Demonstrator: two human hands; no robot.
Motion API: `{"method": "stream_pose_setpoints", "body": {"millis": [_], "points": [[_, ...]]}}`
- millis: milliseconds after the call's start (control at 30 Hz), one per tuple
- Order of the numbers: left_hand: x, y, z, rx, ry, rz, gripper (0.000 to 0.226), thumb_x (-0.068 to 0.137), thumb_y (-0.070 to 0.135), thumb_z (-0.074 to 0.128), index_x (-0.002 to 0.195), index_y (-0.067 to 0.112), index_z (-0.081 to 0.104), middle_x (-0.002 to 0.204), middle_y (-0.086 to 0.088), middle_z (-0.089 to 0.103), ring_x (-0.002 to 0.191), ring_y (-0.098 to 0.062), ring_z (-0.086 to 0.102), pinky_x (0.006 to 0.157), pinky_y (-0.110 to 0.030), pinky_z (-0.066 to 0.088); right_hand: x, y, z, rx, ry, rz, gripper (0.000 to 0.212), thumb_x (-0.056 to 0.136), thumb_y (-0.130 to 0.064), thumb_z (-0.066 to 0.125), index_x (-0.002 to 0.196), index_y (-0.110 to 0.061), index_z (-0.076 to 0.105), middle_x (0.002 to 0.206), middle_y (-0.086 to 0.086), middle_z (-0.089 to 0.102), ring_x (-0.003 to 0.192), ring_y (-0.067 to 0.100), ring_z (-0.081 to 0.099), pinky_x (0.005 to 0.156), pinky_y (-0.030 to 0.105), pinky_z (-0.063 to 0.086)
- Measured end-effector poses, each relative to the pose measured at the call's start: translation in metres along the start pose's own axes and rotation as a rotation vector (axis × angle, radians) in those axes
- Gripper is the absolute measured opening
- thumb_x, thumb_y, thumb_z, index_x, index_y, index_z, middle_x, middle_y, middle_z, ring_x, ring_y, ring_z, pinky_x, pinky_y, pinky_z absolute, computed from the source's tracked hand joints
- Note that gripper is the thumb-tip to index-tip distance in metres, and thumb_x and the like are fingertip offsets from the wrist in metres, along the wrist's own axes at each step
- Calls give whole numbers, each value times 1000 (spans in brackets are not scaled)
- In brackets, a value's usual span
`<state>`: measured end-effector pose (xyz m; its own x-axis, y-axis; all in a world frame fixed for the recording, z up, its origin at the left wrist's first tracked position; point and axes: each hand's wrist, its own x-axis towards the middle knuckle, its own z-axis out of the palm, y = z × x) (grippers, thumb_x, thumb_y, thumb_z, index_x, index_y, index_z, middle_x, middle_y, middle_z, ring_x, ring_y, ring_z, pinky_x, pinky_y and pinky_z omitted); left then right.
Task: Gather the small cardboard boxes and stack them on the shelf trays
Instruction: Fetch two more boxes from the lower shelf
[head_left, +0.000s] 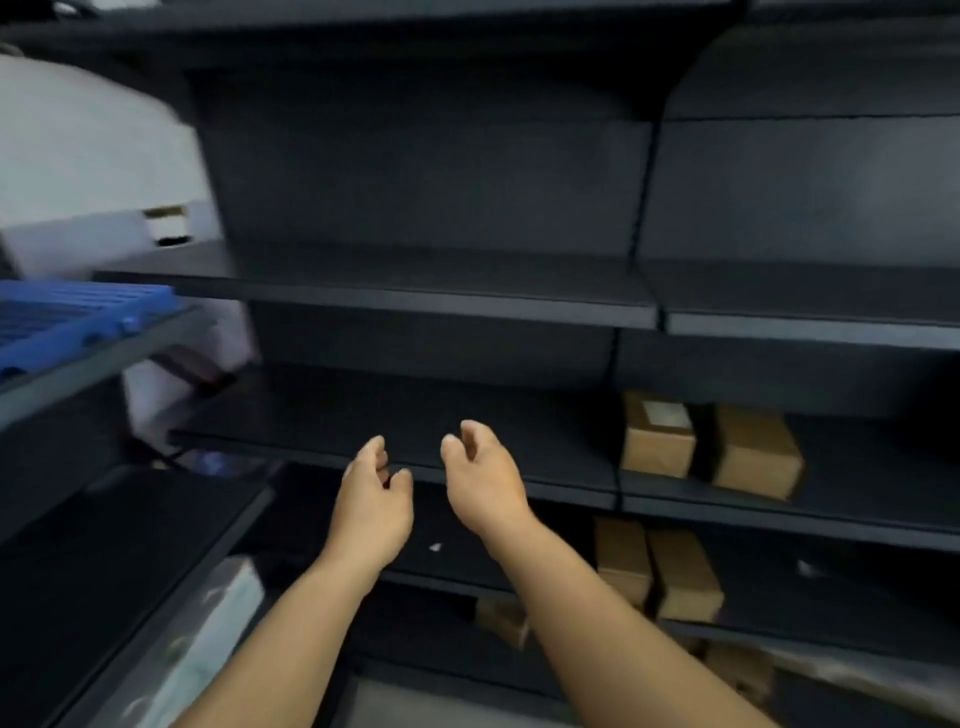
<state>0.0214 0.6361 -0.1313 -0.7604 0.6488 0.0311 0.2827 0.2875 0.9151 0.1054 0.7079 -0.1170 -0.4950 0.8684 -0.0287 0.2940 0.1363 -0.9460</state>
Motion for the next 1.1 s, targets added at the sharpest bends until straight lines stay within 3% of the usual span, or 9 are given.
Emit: {"method": "stream_pose_setpoints", "body": {"millis": [67, 233, 433, 633, 733, 967, 1100], "points": [[-7, 3, 30, 40, -98, 14, 56, 98, 15, 46, 150, 20, 24, 151, 2, 34, 133, -15, 40, 91, -17, 37, -5, 19, -26, -6, 59, 47, 49, 99, -36, 40, 146, -24, 30, 150, -5, 35, 133, 16, 41, 92, 26, 42], [-15, 23, 103, 93, -307, 78, 58, 98, 11, 46, 150, 20, 23, 152, -2, 31, 137, -17, 36, 109, -32, 33, -8, 55, -91, -41, 215, 131, 50, 99, -30, 43, 146, -24, 30, 150, -4, 35, 132, 17, 42, 96, 25, 38], [-12, 51, 200, 114, -474, 124, 59, 98, 14, 46, 150, 24, 22, 153, 0, 29, 137, -18, 35, 106, -31, 35, 6, 99, -178, -50, 338, 211, 55, 97, -28, 48, 148, -24, 27, 153, -5, 31, 136, 17, 37, 103, 28, 37], [16, 77, 295, 183, -492, 142, 61, 96, 23, 51, 150, 26, 22, 152, -1, 28, 132, -20, 40, 91, -23, 37, 55, 152, -262, -80, 392, 240, 60, 94, -29, 54, 148, -22, 28, 149, -1, 37, 135, 19, 38, 101, 28, 38], [42, 85, 340, 303, -448, 129, 65, 94, 32, 53, 150, 25, 20, 153, -3, 23, 134, -23, 36, 101, -29, 38, 94, 179, -299, -153, 378, 289, 66, 92, -33, 56, 149, -20, 25, 151, 2, 34, 137, 24, 33, 110, 41, 35], [94, 82, 421, 619, -395, 122, 77, 88, 52, 53, 151, 26, 18, 159, -5, 3, 144, -33, 8, 115, -43, 19, 172, 227, -338, -597, 279, 352, 72, 88, -53, 50, 148, -27, 20, 160, 1, 2, 146, 30, -8, 117, 50, 7], [109, 75, 454, 721, -375, 64, 87, 79, 64, 55, 147, 21, 22, 158, -13, -1, 144, -39, -3, 115, -51, 14, 198, 245, -339, -706, 234, 432, 84, 80, -64, 52, 146, -27, 17, 157, 3, -3, 142, 39, -18, 110, 63, 13]]}}
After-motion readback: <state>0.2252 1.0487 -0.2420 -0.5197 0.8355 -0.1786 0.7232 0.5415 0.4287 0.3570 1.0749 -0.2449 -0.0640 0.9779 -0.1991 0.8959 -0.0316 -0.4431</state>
